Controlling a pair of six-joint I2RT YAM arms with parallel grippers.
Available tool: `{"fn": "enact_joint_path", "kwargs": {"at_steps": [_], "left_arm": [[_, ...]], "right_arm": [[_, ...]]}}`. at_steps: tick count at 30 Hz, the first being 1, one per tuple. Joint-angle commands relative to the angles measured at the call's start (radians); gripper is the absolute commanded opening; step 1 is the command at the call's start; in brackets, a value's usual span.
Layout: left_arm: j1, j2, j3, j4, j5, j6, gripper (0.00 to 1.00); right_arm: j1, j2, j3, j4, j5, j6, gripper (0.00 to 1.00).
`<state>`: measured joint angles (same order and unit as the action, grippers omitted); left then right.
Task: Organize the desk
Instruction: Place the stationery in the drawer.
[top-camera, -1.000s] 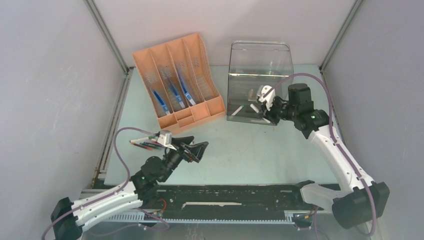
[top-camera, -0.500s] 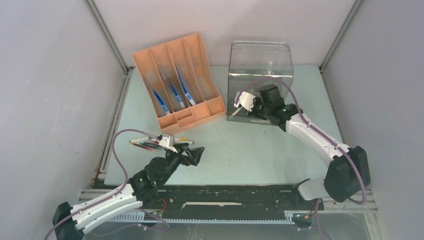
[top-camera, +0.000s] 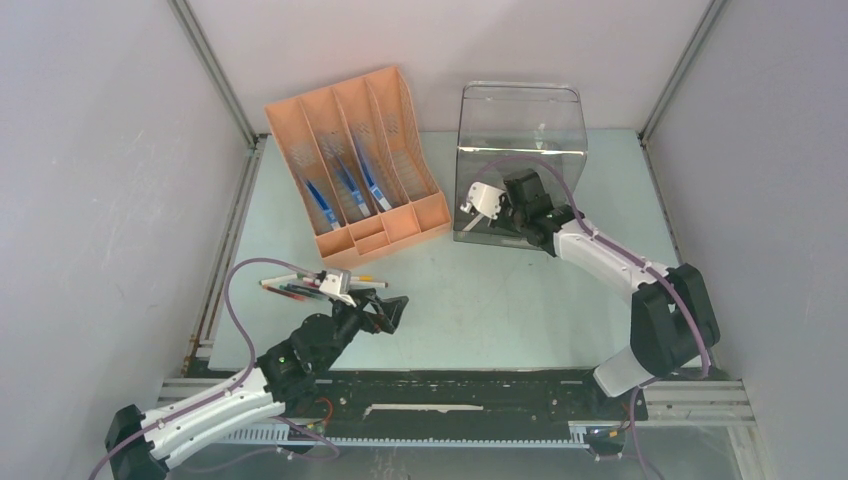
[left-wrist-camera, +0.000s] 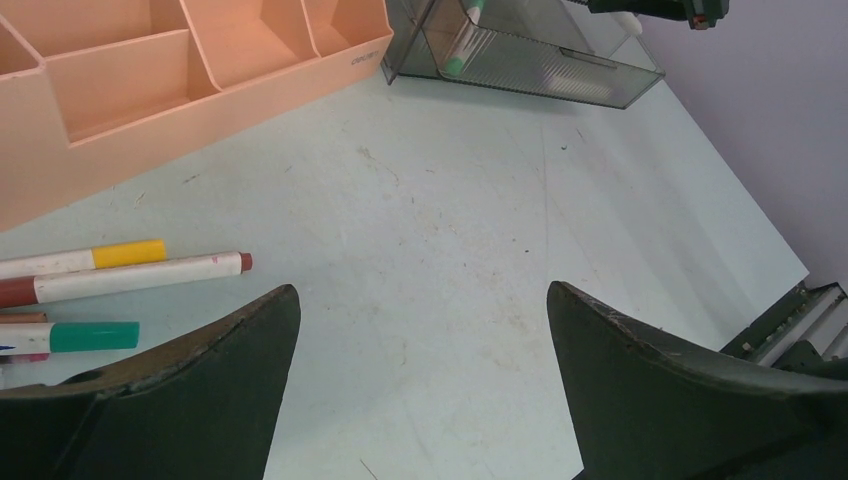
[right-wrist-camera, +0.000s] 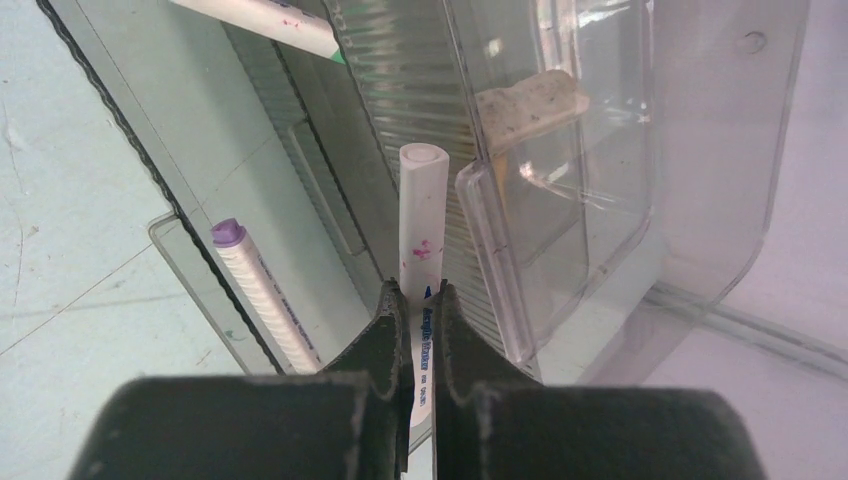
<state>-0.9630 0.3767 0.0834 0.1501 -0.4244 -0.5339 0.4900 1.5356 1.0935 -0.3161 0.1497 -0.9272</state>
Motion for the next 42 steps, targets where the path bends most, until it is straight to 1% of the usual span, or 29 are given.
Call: {"fn": "enact_joint_path", "kwargs": {"at_steps": [1,6,9,10,11,12,15,17,22,25,26,27,29,31,33,36,39,42], "left_arm": [[0.007,-0.006,0.022,0.001,-0.008,-0.016,1.0],[0.007,-0.002,0.028,0.003,-0.005,-0.02,1.0],[0.007,0.001,0.029,0.004,0.003,-0.03,1.0],[0.007,0.001,0.029,0.005,0.006,-0.033,1.0],[0.007,0.001,0.029,0.005,0.007,-0.037,1.0],[0.007,0.001,0.029,0.002,0.009,-0.04,1.0],[0.009,0.001,0.034,-0.015,0.015,-0.051,1.0],[0.009,0.003,0.039,-0.029,0.019,-0.059,1.0],[0.018,0.011,0.044,-0.048,0.042,-0.089,1.0],[0.034,0.02,0.056,-0.08,0.062,-0.117,1.0],[0.042,0.022,0.06,-0.09,0.072,-0.127,1.0],[0.05,0.022,0.065,-0.105,0.08,-0.14,1.0],[0.073,0.024,0.077,-0.131,0.094,-0.168,1.0],[0.103,0.029,0.086,-0.144,0.111,-0.191,1.0],[0.131,0.035,0.096,-0.177,0.131,-0.204,1.0],[0.156,0.053,0.127,-0.234,0.106,-0.236,1.0],[0.169,0.085,0.168,-0.306,0.06,-0.284,0.99],[0.173,0.132,0.217,-0.377,0.019,-0.336,0.97]], "right_arm": [[0.017,0.004,0.045,0.055,0.022,-0.032,0.04],[0.027,0.026,0.045,0.066,0.034,-0.063,0.05],[0.035,0.049,0.044,0.066,0.05,-0.067,0.08],[0.036,0.056,0.044,0.07,0.059,-0.065,0.11],[0.038,0.063,0.046,0.076,0.07,-0.062,0.16],[0.038,0.067,0.045,0.079,0.077,-0.058,0.24],[0.043,0.055,0.045,0.058,0.074,-0.032,0.51],[0.051,0.025,0.045,0.022,0.057,0.0,0.6],[0.067,-0.103,0.045,-0.103,-0.026,0.097,0.63],[0.069,-0.197,0.044,-0.207,-0.126,0.174,0.63],[0.064,-0.23,0.043,-0.242,-0.213,0.206,0.63],[0.06,-0.259,0.043,-0.281,-0.259,0.239,0.63],[0.036,-0.315,0.031,-0.344,-0.508,0.282,0.64],[0.007,-0.374,-0.016,-0.355,-0.72,0.271,0.66],[-0.019,-0.432,-0.065,-0.344,-0.834,0.246,0.69],[-0.051,-0.472,-0.1,-0.316,-0.866,0.238,0.7],[-0.066,-0.467,-0.104,-0.322,-0.84,0.224,0.7],[-0.052,-0.463,-0.104,-0.328,-0.808,0.211,0.7]]}}
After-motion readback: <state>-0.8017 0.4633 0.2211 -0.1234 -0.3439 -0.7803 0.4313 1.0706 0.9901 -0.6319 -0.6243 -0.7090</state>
